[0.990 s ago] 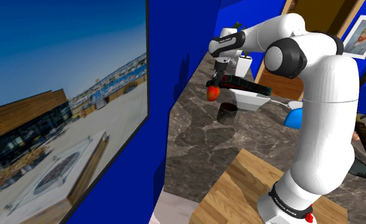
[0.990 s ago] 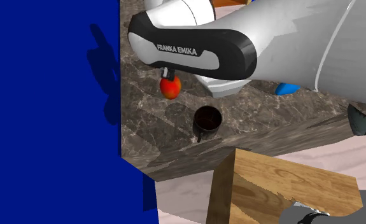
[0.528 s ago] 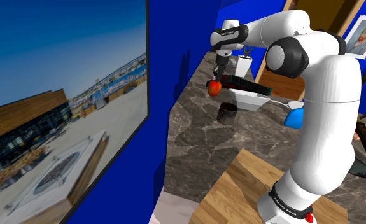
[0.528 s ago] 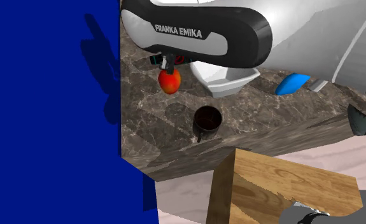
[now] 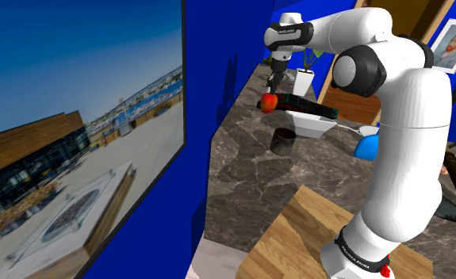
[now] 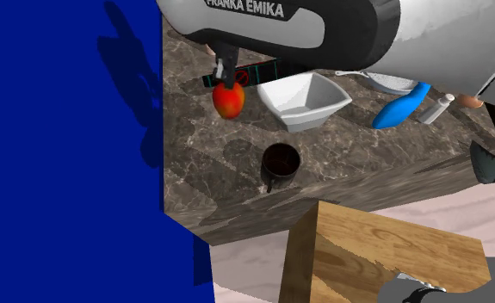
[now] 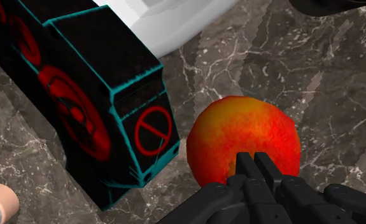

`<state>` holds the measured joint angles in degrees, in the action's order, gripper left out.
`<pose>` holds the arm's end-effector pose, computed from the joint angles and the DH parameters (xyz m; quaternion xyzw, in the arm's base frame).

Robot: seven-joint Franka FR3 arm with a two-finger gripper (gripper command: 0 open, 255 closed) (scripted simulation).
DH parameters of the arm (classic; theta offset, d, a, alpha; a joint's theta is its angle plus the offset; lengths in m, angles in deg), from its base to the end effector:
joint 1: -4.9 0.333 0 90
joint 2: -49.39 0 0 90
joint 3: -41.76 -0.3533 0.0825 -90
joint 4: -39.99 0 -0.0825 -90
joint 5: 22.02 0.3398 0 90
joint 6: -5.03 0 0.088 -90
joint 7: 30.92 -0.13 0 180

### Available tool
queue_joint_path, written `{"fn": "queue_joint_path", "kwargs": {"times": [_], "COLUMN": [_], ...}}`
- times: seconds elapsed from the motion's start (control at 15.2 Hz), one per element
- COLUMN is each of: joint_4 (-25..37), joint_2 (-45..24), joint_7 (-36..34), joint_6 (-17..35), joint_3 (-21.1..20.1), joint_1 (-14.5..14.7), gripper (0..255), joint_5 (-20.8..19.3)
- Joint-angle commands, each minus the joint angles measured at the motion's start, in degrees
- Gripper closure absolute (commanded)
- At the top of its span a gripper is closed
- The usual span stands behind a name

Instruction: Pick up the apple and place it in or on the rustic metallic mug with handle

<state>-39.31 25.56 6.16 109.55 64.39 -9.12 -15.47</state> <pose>0.5596 -0.3410 0.5137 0.9993 0.0083 0.0091 0.0342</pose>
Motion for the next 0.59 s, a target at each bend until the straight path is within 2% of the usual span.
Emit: {"fn": "queue_joint_path", "kwargs": {"times": [0.0, 0.53], "joint_4": [1.59, 9.19], "joint_2": [0.0, -0.91], "joint_7": [0.04, 0.13], "joint_6": [-1.6, -8.27], "joint_3": [0.06, 0.15], "joint_1": [-0.17, -1.05], "gripper": [255, 255], "joint_5": [-0.01, 0.27]}}
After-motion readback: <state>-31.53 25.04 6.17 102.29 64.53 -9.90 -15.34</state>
